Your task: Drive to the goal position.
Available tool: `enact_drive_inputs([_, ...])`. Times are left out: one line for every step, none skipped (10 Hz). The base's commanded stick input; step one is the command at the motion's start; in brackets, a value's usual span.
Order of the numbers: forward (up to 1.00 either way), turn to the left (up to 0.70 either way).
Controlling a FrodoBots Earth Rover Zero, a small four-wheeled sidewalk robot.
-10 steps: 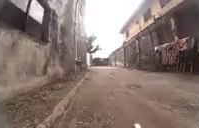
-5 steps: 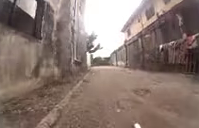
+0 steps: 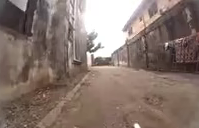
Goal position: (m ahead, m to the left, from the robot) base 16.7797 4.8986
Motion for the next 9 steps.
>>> enact_drive_inputs([1.0, 0.0])
enact_drive_inputs([1.0, 0.0])
enact_drive_inputs([1.0, 0.0])
enact_drive_inputs([1.0, 0.0])
enact_drive_inputs([1.0, 0.0])
enact_drive_inputs([1.0, 0.0])
enact_drive_inputs([1.0, 0.0])
enact_drive_inputs([1.0, 0.0])
enact_drive_inputs([1.0, 0.0])
